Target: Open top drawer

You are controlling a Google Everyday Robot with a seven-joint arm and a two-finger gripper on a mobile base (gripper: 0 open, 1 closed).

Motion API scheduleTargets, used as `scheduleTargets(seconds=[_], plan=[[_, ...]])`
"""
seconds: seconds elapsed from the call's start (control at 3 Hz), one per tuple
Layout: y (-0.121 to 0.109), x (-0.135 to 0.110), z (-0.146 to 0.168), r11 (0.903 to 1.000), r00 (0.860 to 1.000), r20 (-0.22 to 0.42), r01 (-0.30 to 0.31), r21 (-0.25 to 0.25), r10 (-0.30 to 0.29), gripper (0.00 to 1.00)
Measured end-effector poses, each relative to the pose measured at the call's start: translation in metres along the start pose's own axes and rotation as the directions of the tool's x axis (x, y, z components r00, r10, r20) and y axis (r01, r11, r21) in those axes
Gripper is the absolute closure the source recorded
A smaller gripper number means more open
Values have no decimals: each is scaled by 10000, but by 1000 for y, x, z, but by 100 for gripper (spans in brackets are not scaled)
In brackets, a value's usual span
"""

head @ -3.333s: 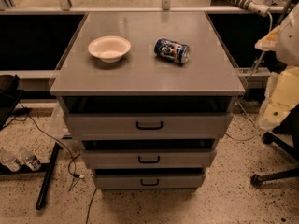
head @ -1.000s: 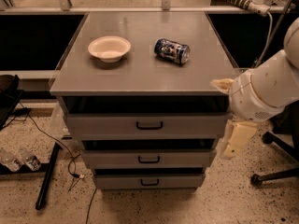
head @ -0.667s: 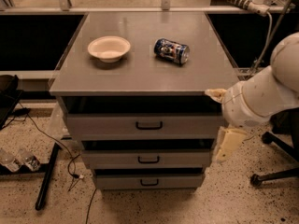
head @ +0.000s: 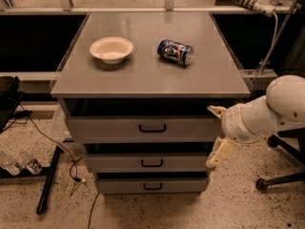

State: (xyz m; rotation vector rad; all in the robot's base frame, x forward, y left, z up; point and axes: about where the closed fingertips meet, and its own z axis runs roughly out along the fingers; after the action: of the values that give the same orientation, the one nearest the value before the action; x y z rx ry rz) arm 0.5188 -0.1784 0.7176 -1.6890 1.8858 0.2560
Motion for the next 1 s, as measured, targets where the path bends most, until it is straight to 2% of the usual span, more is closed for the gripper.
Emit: scheduleTargets(seconds=[0.33,1.0], plan=[[0,0,0,10000,10000,0,0,0,0,0],[-38,4,28,9986,9997,153,169,511,-177,0]])
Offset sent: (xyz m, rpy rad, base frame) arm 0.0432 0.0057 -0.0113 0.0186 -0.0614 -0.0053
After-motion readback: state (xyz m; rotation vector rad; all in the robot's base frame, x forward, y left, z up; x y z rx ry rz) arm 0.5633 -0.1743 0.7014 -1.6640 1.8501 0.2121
